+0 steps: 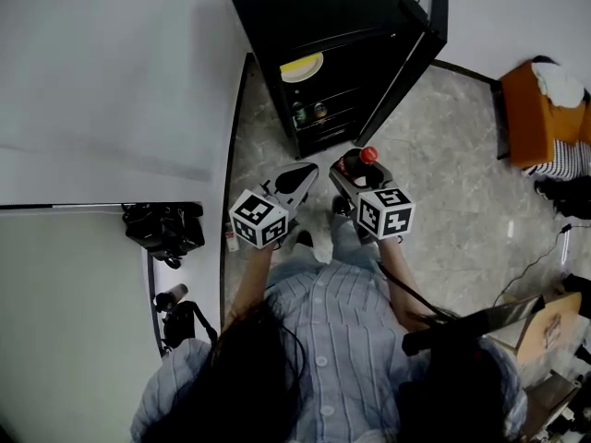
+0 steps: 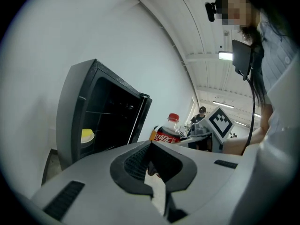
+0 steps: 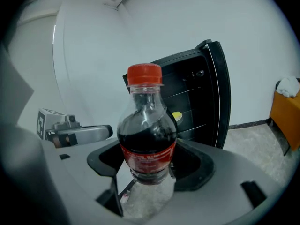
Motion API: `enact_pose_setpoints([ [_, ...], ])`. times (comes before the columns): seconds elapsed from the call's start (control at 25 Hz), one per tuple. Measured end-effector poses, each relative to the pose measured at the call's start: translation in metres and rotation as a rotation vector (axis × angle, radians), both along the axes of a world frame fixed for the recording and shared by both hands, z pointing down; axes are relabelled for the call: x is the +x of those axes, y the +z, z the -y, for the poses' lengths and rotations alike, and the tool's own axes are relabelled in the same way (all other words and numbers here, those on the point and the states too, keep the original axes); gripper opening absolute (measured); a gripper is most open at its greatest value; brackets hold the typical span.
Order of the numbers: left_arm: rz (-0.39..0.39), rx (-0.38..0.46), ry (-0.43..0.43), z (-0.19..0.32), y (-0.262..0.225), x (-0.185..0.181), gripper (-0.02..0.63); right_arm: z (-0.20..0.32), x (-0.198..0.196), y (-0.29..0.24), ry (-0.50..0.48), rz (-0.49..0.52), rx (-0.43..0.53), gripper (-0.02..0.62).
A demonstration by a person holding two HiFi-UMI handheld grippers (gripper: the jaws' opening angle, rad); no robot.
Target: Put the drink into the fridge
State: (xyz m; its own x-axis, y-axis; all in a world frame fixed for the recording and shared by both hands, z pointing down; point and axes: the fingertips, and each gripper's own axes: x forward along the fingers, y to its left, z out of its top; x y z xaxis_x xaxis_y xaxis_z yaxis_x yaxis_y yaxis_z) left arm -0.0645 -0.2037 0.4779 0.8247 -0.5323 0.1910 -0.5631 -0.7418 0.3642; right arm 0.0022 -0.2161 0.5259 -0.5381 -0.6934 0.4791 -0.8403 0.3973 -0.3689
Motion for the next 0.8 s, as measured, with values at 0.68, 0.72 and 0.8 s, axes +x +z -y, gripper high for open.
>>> enact_pose_setpoints([
  [0.68,0.045,-0.073,-0.139,0.087,0.036,0.029,0.008,0.103,0.031,0.037,-0.165,-0.030,-0.049,0.298],
  [0.72,0.047,-0.074,-0.144,0.089,0.037,0.029,0.008,0.108,0.033,0.041,-0.165,-0.028,-0.053,0.298],
  [0.8,0.049,-0.075,-0.149,0.093,0.038,0.032,0.008,0.119,0.036,0.048,-0.164,-0.028,-0.059,0.298],
])
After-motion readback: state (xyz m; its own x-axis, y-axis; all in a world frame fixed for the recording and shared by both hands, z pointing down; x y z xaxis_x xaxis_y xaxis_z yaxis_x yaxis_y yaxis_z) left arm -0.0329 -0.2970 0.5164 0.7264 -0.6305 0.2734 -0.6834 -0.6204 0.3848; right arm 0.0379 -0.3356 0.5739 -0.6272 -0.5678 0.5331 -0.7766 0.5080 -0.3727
